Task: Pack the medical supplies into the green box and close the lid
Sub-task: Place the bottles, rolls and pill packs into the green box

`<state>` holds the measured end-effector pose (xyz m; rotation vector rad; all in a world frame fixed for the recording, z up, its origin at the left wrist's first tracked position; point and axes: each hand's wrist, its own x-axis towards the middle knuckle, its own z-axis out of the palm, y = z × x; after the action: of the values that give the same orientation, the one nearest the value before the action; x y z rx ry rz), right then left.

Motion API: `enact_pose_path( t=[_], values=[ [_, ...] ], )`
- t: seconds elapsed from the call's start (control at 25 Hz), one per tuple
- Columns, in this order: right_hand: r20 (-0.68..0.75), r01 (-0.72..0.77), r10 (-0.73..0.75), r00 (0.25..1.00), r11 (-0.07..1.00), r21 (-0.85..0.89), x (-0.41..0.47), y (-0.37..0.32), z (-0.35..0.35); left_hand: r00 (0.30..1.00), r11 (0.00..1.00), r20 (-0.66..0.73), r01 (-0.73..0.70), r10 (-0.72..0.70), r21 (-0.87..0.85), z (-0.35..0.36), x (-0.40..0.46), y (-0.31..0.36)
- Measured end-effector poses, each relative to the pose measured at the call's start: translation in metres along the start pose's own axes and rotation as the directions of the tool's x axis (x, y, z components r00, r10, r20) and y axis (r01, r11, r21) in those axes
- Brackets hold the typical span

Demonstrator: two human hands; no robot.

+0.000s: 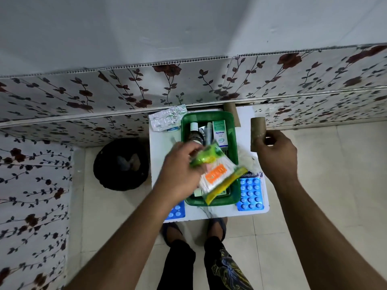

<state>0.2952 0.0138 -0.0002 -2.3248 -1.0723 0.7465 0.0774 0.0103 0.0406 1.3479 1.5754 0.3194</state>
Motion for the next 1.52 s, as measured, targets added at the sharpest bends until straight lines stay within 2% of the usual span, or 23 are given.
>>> enact_pose_path(
  t=[0.08, 0.24, 0.4, 0.52, 0.68, 0.8, 0.88, 0.96, 1.04, 1.08, 1.16, 1.28, 1.4, 1.52],
  values=[
    [0.008, 0.006, -0.006, 1.0, 1.0, 0.021, -0.004, 0.003, -0.002, 0.993, 0.993, 0.117, -0.008, -0.007, 0.121, 0.03, 0.01, -0.001],
    [0.013, 0.024, -0.025, 1.0, 0.999, 0.039, 0.0, 0.008, -0.005, 0.983, 0.96, 0.182, -0.036, -0.016, 0.278, 0.048, 0.026, -0.003],
    [0.039, 0.029, -0.032, 0.999, 0.996, 0.079, -0.001, 0.007, -0.008, 0.993, 0.895, 0.108, -0.099, 0.058, 0.436, 0.047, 0.026, -0.005],
    [0.059, 0.029, -0.035, 0.998, 0.995, 0.097, -0.002, 0.006, -0.009, 0.99, 0.847, 0.121, -0.123, 0.07, 0.517, 0.056, 0.025, -0.007],
    [0.085, 0.052, -0.059, 0.995, 0.995, 0.085, -0.004, 0.004, -0.006, 0.975, 0.716, 0.101, -0.215, 0.199, 0.664, 0.074, 0.022, -0.008],
    [0.104, 0.076, -0.083, 0.991, 0.995, 0.069, -0.008, -0.006, -0.003, 0.964, 0.653, 0.118, -0.249, 0.239, 0.715, 0.071, 0.021, -0.007],
    [0.138, 0.11, -0.121, 0.983, 0.99, 0.089, -0.017, -0.017, -0.001, 0.941, 0.712, 0.054, -0.29, 0.335, 0.639, 0.057, 0.016, -0.005],
    [0.21, 0.151, -0.165, 0.964, 0.985, 0.08, -0.026, -0.034, 0.013, 0.904, 0.83, -0.179, -0.259, 0.388, 0.493, 0.034, 0.014, -0.008],
    [0.294, 0.208, -0.19, 0.937, 0.978, -0.032, -0.03, -0.053, 0.036, 0.864, 0.937, -0.403, -0.19, 0.301, 0.294, 0.01, 0.018, -0.023],
    [0.328, 0.246, -0.198, 0.924, 0.963, -0.112, -0.029, -0.063, 0.047, 0.851, 0.964, -0.467, -0.152, 0.24, 0.217, -0.001, 0.023, -0.033],
    [0.361, 0.318, -0.22, 0.906, 0.917, -0.24, -0.025, -0.073, 0.063, 0.86, 0.986, -0.492, -0.069, 0.135, 0.151, -0.012, 0.032, -0.05],
    [0.362, 0.428, -0.304, 0.881, 0.84, -0.334, -0.02, -0.075, 0.077, 0.876, 0.991, -0.472, -0.038, 0.096, 0.131, -0.021, 0.04, -0.071],
    [0.323, 0.452, -0.344, 0.882, 0.811, -0.371, -0.021, -0.072, 0.083, 0.882, 0.996, -0.466, -0.024, 0.061, 0.084, -0.022, 0.04, -0.087],
    [0.342, 0.538, -0.43, 0.836, 0.766, -0.352, -0.023, -0.071, 0.079, 0.894, 0.999, -0.447, -0.006, 0.027, 0.049, -0.023, 0.038, -0.095]
  ],
)
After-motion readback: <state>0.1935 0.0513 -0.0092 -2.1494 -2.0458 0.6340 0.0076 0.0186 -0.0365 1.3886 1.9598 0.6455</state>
